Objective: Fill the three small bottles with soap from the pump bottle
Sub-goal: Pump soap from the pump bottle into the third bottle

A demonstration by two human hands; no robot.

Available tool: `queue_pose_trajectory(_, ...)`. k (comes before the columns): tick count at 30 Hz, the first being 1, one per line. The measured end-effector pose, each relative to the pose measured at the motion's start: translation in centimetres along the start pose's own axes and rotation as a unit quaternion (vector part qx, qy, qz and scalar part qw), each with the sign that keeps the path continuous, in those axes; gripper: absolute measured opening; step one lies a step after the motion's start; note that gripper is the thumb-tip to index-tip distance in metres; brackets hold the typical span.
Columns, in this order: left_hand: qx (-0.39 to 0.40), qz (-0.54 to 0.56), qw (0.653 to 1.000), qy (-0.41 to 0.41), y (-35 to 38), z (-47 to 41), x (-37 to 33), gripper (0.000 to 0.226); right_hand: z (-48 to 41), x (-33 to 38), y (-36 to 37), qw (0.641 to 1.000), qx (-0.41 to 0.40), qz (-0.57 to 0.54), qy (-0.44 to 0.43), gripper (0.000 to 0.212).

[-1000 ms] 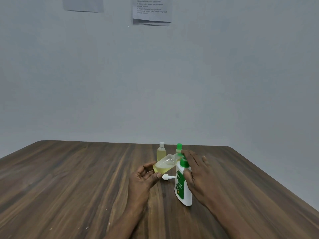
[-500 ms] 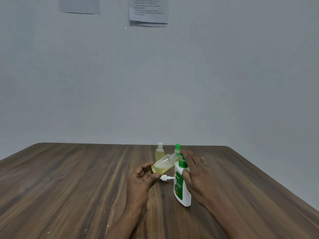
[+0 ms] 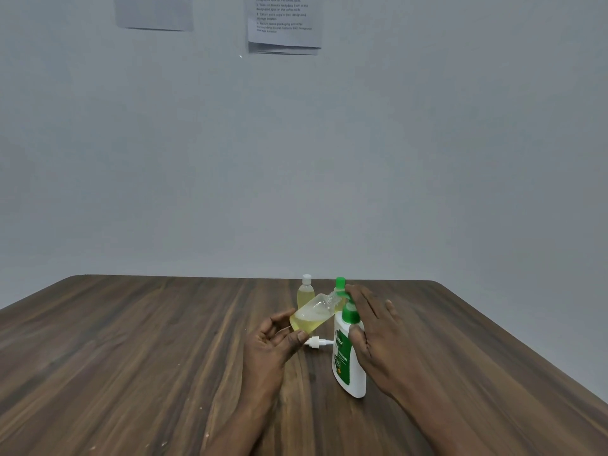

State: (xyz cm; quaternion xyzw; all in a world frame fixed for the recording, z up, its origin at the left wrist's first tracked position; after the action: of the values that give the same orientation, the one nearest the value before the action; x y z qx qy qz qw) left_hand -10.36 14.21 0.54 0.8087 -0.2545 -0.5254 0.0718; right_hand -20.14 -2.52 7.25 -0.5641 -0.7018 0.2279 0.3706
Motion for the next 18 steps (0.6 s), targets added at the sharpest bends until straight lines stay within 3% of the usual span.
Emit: queue_pose_trajectory(18, 0.000, -0.006, 1.000, -0.002, -0.05, -0.02, 0.05, 0.040, -0.05, 0.09, -0.16, 1.000, 0.011, -0.008, 0.012, 0.059)
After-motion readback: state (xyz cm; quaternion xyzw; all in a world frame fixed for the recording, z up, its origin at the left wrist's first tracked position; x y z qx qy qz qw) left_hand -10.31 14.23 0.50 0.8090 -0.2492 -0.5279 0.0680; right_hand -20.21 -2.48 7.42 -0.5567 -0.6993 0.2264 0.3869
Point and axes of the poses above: each hand's wrist, its own z-axis away from the middle knuckle, its own y-axis out of the palm, x = y × z, the point moved 3 cm from there along -z, towards the middle knuckle, and after that the axes turned 1 degree about y, right-handed, at the moved point
